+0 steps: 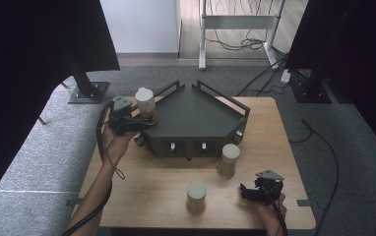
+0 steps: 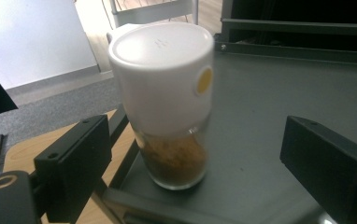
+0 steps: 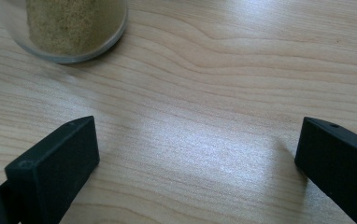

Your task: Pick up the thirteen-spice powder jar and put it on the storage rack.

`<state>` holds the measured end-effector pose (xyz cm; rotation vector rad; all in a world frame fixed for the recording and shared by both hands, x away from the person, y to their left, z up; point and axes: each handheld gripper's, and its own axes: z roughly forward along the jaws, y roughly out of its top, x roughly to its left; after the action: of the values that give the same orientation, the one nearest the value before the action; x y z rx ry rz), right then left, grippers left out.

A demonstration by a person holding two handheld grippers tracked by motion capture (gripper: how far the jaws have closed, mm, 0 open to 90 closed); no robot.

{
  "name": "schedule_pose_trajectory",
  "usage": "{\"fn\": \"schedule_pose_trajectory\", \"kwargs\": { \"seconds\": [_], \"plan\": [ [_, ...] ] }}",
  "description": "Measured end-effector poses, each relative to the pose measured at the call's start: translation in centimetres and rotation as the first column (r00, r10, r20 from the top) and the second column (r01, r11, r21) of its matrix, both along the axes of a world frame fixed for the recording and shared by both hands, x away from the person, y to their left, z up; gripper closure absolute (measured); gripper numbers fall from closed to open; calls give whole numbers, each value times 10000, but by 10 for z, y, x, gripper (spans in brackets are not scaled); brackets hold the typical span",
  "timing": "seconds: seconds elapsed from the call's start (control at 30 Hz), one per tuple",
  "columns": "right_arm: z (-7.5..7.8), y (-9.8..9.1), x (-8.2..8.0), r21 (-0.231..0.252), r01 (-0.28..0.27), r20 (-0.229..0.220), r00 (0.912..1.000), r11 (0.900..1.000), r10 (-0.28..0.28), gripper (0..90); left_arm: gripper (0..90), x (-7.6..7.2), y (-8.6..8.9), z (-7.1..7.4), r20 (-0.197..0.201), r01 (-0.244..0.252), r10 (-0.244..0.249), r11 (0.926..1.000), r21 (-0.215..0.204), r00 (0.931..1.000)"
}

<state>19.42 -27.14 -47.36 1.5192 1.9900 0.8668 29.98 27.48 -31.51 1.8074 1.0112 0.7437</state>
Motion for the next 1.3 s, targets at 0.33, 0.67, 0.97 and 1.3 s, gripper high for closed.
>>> {"fn": "schedule_pose_trajectory", "kwargs": {
  "seconds": [0.33,0.67,0.97,1.3],
  "plan": [
    [0,1,0,10,32,-7,10000,10000,-32,0,84,-34,13,0,399,791,-797,9967,179,9960],
    [0,1,-1,-6,44,-4,10000,10000,-44,0,83,-72,18,-5,611,1362,-1390,9895,475,9884],
    [0,1,-1,-5,44,1,10000,10000,-44,0,83,-92,19,-13,613,1558,-1603,9851,722,9852],
    [0,2,-1,-7,33,0,10000,10000,-33,0,84,-104,27,-27,412,1608,-1639,9846,682,9856]
  ]
}}
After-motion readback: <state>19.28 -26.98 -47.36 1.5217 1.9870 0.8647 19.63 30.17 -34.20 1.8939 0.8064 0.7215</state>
